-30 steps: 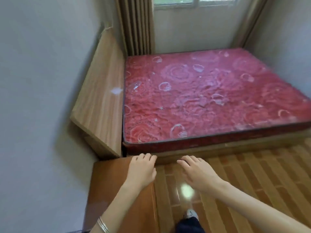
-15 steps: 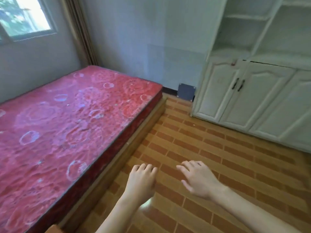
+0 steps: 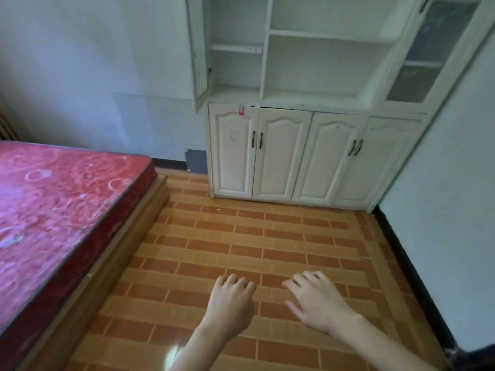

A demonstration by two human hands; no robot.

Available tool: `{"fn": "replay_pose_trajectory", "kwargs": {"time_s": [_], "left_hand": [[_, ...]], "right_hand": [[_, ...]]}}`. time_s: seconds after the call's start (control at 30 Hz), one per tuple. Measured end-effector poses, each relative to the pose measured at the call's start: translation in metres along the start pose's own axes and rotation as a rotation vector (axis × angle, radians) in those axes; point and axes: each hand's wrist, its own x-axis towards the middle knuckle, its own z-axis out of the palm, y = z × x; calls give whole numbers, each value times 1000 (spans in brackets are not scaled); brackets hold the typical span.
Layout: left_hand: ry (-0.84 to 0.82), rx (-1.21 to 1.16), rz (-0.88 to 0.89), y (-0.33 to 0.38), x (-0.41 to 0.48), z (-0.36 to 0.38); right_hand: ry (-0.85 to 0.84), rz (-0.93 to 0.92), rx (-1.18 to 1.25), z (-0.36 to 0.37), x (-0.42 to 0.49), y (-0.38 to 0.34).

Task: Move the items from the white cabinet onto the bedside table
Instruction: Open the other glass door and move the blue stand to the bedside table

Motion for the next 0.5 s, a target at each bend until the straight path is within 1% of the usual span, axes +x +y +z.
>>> {"fn": "replay_pose_trajectory", "kwargs": {"time_s": [0.1, 0.23, 0.33, 0.5], "left_hand": [[13, 19, 64, 36, 38, -16], [46, 5, 103, 59, 85, -27], [65, 3, 133, 64, 118, -28], [38, -24, 166, 53, 175, -27]], "right_hand": [[36, 89, 16, -10, -15, 48], [77, 173, 74, -19, -20, 91], [66, 209, 95, -18, -12, 114], [51, 233, 137, -19, 24, 147]]}}
